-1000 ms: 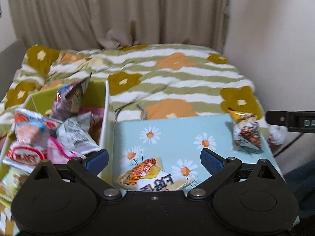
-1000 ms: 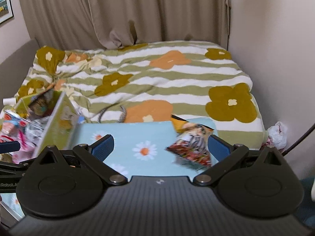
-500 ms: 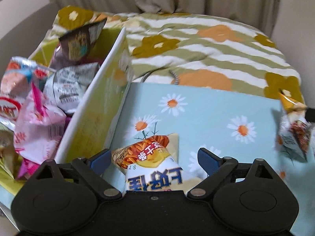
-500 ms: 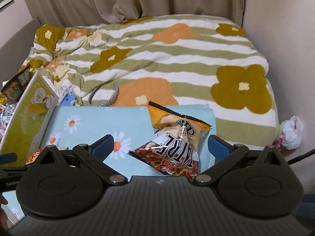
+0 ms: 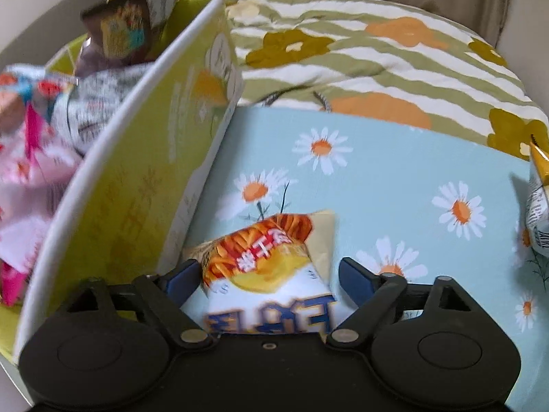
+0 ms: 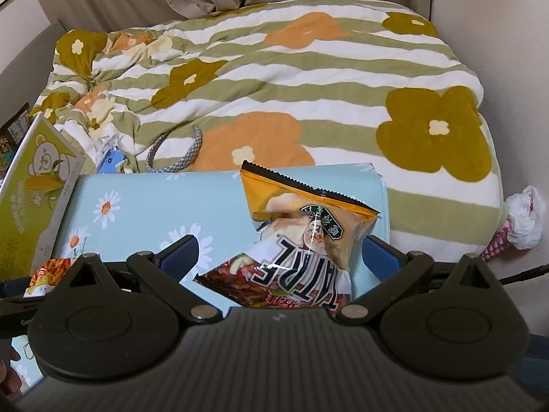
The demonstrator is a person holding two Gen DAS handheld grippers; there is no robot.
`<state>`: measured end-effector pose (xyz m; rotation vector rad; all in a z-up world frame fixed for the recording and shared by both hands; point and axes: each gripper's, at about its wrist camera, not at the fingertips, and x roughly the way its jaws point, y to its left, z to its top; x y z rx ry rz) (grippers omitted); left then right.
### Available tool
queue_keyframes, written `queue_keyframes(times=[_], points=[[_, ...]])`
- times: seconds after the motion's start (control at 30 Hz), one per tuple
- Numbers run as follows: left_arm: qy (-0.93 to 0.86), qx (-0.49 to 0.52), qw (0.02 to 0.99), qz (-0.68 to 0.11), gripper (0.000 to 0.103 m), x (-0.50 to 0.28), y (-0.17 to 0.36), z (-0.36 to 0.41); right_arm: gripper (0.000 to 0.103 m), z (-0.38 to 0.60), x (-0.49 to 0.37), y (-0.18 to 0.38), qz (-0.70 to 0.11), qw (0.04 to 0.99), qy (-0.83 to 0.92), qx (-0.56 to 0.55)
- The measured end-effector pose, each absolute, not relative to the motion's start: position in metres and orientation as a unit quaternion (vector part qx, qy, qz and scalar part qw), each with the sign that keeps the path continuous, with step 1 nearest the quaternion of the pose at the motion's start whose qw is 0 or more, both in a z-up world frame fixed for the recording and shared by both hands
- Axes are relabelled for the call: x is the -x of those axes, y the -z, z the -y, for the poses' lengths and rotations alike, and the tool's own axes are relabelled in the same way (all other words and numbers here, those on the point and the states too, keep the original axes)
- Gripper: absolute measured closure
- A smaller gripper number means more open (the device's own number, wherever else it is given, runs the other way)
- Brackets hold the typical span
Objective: Organize snacks
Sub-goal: 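Grasp orange-and-white bag with left gripper while right gripper grasps TATRE bag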
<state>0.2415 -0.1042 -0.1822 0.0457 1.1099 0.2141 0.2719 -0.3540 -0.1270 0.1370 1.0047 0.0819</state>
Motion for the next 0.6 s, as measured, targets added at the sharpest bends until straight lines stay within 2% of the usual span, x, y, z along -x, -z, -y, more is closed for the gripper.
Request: queue_keyframes(times=[0.13, 0.2, 0.6], points=[[-0.091, 0.010, 0.844, -0.529, 0.024, -0.237, 0.187, 0.094, 0.000, 0.354, -0.276, 0.132, -0.486, 0.871, -0.036, -0.067], [-0.086, 0.010, 0.847, -0.525, 0.032, -0.235, 0.186, 0.095, 0.000, 0.355, -0.277, 0.134, -0.489, 0.869, -0.036, -0.071], [-0.066, 0.021, 0.857, -0.511, 0.036, -0.220, 0.174, 0.096, 0.000, 0.360, -0.285, 0.148, -0.505, 0.858, -0.021, -0.096]])
